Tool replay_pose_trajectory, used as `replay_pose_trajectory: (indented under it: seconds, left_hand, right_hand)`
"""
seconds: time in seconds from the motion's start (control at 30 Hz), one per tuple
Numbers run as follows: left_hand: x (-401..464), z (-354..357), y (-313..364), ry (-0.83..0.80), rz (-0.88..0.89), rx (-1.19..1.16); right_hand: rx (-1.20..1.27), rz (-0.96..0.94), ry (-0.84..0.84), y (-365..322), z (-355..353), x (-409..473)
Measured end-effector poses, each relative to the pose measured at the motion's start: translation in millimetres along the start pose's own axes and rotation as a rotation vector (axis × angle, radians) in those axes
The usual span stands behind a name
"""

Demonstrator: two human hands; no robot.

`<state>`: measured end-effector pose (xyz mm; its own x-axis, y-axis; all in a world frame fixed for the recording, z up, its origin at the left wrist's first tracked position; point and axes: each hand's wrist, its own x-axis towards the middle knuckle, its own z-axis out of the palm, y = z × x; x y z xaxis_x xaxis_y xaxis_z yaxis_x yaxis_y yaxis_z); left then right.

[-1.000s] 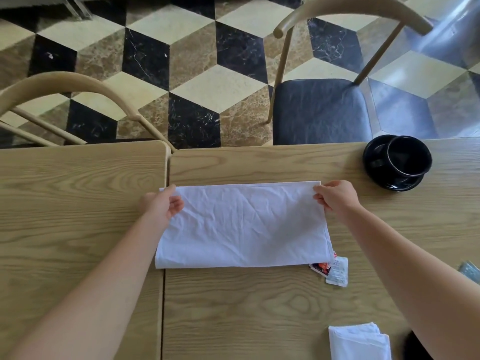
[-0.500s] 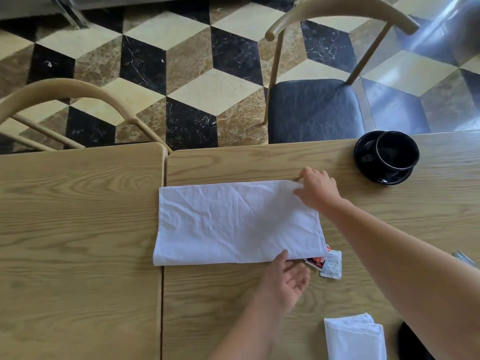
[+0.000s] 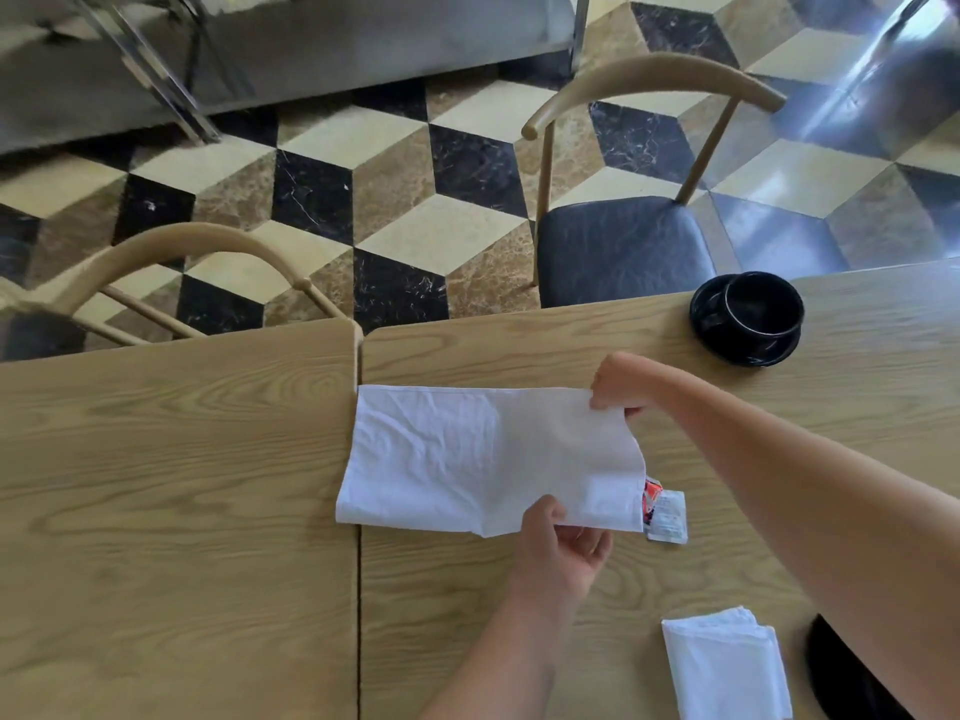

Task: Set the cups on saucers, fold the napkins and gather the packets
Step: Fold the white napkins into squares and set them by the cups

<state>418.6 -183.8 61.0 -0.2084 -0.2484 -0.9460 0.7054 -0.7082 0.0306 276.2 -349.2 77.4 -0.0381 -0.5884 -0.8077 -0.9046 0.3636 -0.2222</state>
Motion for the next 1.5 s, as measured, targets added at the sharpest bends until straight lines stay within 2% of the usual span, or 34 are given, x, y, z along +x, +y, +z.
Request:
replay_pose_trajectory:
  seconds: [0.07, 0.17, 0.33, 0.43, 0.53, 0.73, 0.87, 1.03, 1.17, 1.37, 1.5]
  left_hand:
    - [-12.9, -6.4, -0.3, -0.055, -0.010, -0.033]
    - [-36.1, -15.9, 1.7, -0.076, -0.004, 0.034]
    - [-71.6, -36.3, 15.7, -0.032, 0.069, 0.200]
    - [-102.4, -44.2, 28.3, -0.042, 0.214, 0.323]
    - [-138.7, -43.9, 51.1, -0.132, 0.339, 0.334]
    - [-214.2, -30.8, 102.4, -0.295, 0.547, 0.228]
    - [-247.0, -27.3, 125.2, -0.412, 0.600, 0.210]
    - [-272.0, -18.2, 142.6, -0.515, 0.662, 0.241]
    - [-273.6, 0.9, 155.5, -0.455, 0.673, 0.281]
    - [-250.8, 38.4, 175.3, -0.324, 0.641, 0.440]
    - [-242.6, 64.5, 195.2, -0.286, 0.706, 0.503]
  right_hand:
    - [0.117, 0.040, -0.162, -4.3, 4.3, -9.9]
    - [0.197, 0.071, -0.299, -11.3, 14.2, -39.7]
    - [0.330, 0.064, -0.265, -27.5, 22.1, -91.9]
    - [0.543, 0.014, -0.281, -36.9, 25.1, -126.2]
    - [0.780, -0.061, -0.308, -42.0, 22.7, -164.1]
    - [1.157, -0.240, -0.208, -44.3, 7.7, -224.6]
    - [1.326, -0.337, -0.137, -47.0, -2.6, -256.1]
    - [1.466, -0.459, -0.142, -56.0, -14.5, -276.0]
    - [1.494, -0.428, -0.103, -62.2, -21.2, -273.9]
    - [1.454, -0.293, 0.108, -63.9, -34.1, -248.7]
    - [1.454, -0.304, 0.197, -70.0, -54.7, -238.1]
